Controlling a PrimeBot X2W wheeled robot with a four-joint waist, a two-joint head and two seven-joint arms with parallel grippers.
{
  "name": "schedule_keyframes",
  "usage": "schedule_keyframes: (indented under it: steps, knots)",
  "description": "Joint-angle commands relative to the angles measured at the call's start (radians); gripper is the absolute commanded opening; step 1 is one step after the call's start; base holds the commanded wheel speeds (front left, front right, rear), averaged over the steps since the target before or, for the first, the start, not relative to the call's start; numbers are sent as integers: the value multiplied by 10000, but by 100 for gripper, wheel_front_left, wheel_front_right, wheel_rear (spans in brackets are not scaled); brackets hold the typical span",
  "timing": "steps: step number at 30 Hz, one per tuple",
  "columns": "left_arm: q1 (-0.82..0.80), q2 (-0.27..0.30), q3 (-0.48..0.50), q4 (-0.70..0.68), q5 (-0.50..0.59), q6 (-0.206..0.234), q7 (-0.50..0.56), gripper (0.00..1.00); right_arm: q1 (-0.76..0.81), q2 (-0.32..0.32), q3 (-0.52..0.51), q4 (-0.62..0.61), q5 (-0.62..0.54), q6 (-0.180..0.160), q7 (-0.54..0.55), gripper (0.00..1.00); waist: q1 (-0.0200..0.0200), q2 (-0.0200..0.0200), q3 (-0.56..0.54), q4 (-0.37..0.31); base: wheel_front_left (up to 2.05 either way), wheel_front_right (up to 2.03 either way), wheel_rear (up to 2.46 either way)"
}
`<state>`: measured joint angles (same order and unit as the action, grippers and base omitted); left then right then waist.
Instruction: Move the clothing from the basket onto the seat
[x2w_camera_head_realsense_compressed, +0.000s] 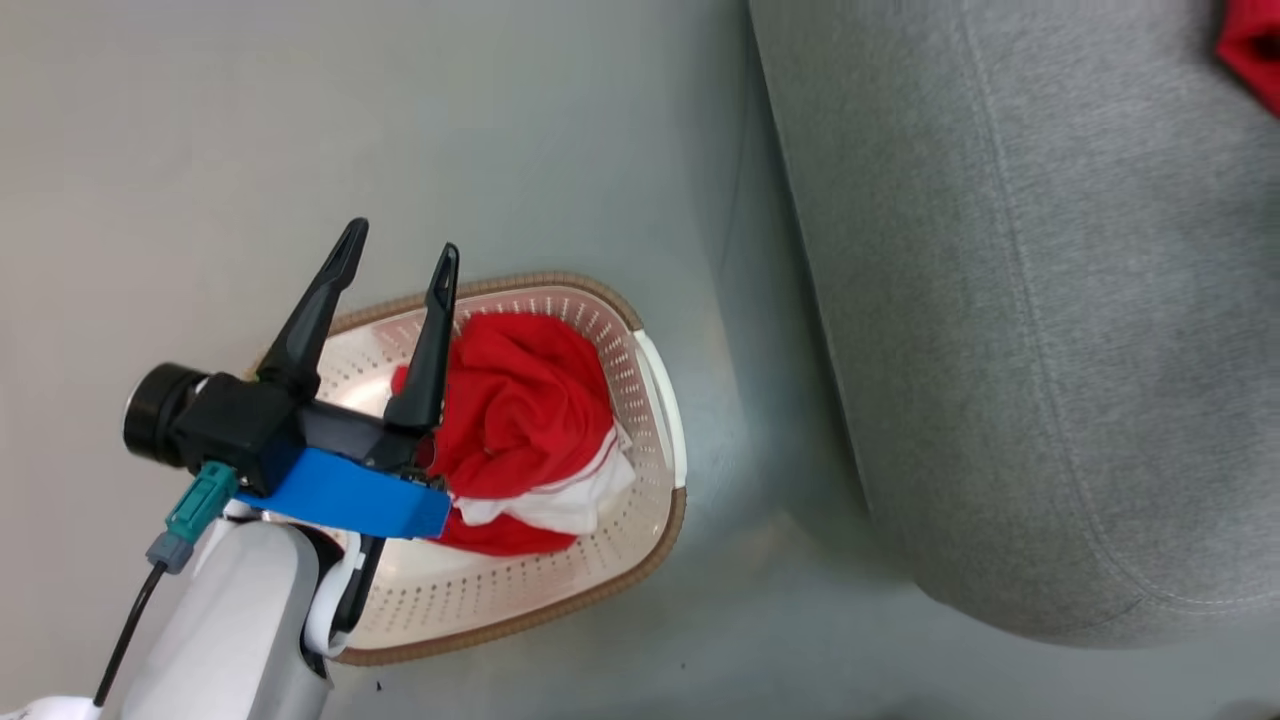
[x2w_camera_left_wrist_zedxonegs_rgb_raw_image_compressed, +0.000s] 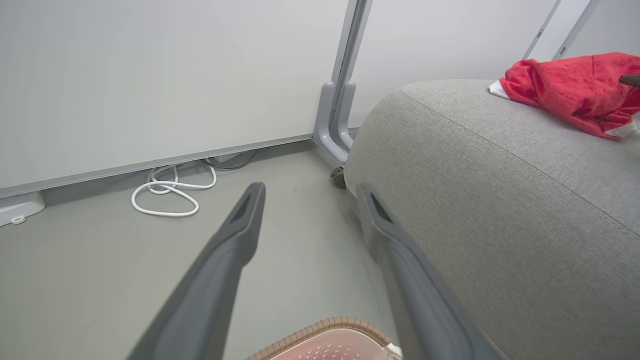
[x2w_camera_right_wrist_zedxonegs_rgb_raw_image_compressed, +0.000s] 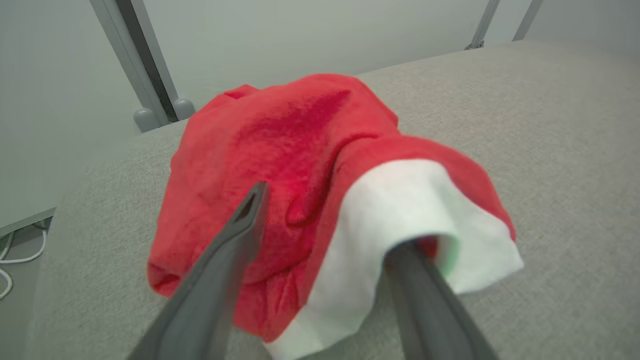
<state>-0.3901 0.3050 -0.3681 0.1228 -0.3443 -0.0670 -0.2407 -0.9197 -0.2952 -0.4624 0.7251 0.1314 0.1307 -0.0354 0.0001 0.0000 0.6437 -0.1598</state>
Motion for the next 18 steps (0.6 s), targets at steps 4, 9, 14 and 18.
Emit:
schedule_keyframes:
  steps: [4,9,14,18]
  knots:
    - [351,-155,204,389,-259,107,-142,100,728,235,404,294,-171,1,-403,100,-1,0,-1050,-328,0,0,0]
    - [859,-303,429,882,-492,181,-208,100,1784,535,941,486,-479,0,-759,100,-1,0,-2267,-498,0,0,0]
    - [1473,-535,744,1367,-739,309,-242,100,3062,925,1670,107,-620,1,-1128,100,-1,0,-3435,-521,0,0,0]
    - [2014,-815,1155,1567,-887,423,-253,100,4174,1132,2344,-659,-570,1,-1232,100,-1,0,-4275,-436,0,0,0]
